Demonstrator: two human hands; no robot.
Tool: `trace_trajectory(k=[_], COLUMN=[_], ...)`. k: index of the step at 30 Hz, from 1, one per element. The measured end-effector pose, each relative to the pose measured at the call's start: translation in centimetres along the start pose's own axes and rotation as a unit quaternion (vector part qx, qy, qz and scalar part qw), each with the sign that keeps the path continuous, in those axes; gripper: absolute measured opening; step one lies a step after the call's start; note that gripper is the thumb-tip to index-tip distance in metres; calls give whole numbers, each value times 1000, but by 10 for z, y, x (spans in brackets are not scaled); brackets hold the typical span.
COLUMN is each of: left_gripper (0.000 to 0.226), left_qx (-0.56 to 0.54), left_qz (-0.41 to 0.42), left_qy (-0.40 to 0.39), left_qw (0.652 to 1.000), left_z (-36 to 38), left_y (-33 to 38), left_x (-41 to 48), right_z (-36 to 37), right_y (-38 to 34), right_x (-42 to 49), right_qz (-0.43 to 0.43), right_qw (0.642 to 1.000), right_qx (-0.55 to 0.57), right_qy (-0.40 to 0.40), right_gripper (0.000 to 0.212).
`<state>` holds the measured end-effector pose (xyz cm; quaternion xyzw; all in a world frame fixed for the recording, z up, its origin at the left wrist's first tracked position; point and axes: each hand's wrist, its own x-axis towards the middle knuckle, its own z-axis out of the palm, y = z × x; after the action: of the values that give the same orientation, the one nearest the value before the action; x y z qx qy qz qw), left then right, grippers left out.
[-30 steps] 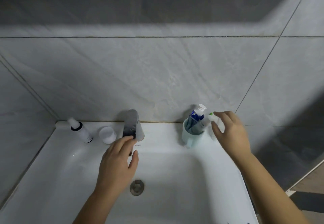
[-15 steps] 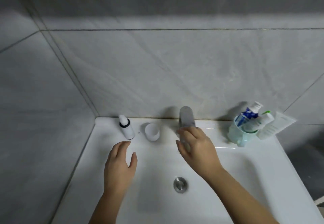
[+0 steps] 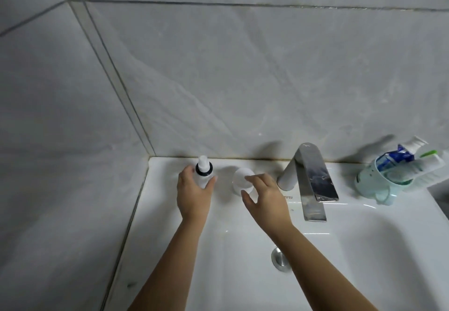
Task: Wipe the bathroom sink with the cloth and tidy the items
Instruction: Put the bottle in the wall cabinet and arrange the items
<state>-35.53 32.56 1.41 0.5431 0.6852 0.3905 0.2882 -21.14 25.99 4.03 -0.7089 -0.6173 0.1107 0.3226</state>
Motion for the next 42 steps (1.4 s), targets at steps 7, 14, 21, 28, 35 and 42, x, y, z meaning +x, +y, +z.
trace_trajectory(k=[7,14,21,28,35,42], left_gripper=[37,38,52,39,36,40], left_qx=[-60,-161,-118,-118,-136,-129], left_qz=[15,29,47,35,39,42], left_qy=[-28,-234,-274,-133,-182,-205], left_qw=[998,958,953,983,973,969], left_z=[11,-4,-4,9,8,16], left_y=[-4,-14,-14,-13,-14,-10], left_x=[21,51,50,39,44,39], right_z=[23,40,49,50,52,43], right_y=[19,33,37,41,45,42], right_x=[9,24,36,49,51,44], right_qz=[40,61,78,60,61,59], right_qw=[999,998,995,992,992,995], right_qx=[-10,2,44,82,82,37], right_qy=[-5,-17,-48,-69,-70,-78], right_gripper=[38,55,58,51,52,62])
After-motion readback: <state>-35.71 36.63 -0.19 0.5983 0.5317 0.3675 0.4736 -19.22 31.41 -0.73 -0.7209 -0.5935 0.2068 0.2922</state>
